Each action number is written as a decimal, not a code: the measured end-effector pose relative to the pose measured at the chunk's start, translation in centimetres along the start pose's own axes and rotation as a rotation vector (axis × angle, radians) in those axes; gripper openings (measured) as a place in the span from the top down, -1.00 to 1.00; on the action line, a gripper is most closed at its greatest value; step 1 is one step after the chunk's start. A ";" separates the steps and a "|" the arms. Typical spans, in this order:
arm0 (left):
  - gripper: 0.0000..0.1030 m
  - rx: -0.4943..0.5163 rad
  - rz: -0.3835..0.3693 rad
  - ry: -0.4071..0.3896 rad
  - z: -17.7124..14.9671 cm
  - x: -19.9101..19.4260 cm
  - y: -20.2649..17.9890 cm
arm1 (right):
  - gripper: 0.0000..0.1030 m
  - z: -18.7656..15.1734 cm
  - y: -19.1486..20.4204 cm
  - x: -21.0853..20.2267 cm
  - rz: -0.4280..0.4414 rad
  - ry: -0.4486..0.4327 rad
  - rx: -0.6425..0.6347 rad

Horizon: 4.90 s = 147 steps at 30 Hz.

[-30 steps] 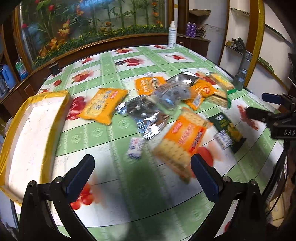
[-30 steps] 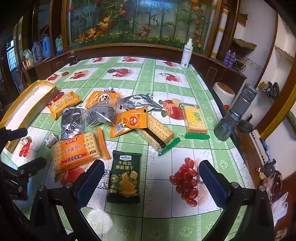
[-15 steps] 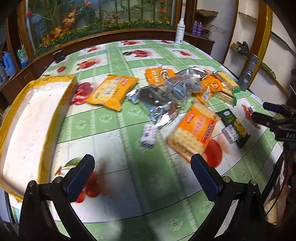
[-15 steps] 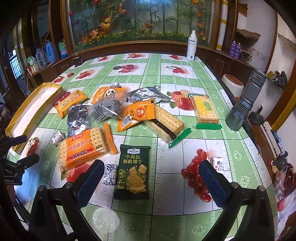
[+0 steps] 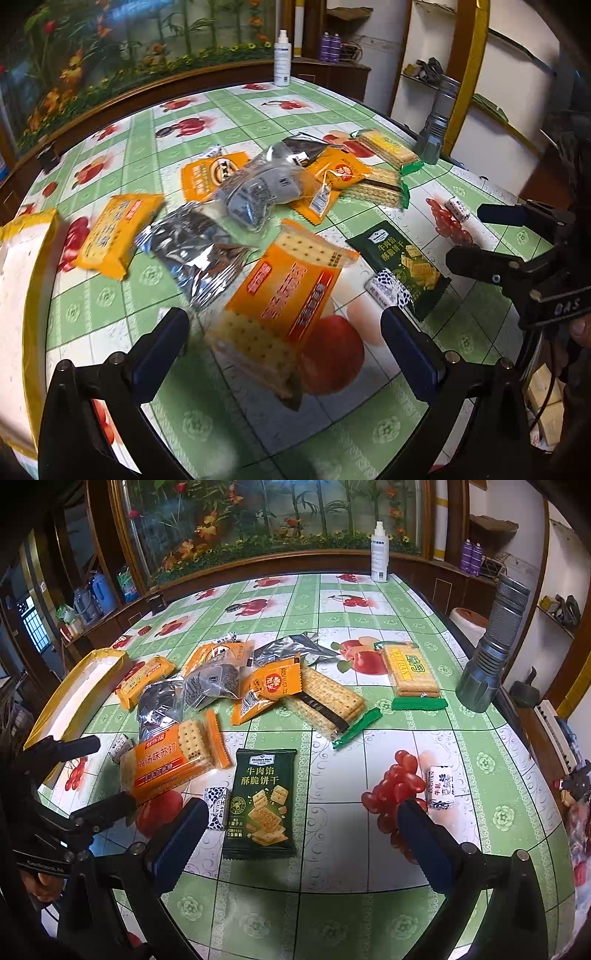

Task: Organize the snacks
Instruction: 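Reach both tools toward the snacks on the table, then grasp the orange cracker pack with left tool while right tool grasps the green biscuit pack, then carry both packs over the white tray and release them inside, then grasp the white candy with left tool while right tool grasps the patterned candy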

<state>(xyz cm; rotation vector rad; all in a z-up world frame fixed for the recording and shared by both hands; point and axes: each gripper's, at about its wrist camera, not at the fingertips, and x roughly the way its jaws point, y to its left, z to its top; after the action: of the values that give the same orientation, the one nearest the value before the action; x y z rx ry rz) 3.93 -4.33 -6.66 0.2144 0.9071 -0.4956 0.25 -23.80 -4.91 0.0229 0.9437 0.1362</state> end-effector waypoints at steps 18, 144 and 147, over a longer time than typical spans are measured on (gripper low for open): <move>-0.03 0.002 0.033 0.134 -0.9 2.5 0.2 | -0.83 0.0 0.4 2.0 -0.002 0.021 -0.019; -0.53 -0.464 0.316 -0.026 -4.5 -4.6 11.6 | -0.28 4.0 9.2 3.6 0.215 -0.042 -0.141; -0.53 -0.437 0.288 -0.007 -4.2 -3.5 10.3 | -0.28 2.3 8.0 3.4 0.190 -0.030 -0.138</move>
<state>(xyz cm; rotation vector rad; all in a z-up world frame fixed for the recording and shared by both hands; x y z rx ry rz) 4.35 7.27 -6.70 -0.0558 0.9370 -0.0256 3.18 -15.36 -5.67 -0.0128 0.9000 0.3751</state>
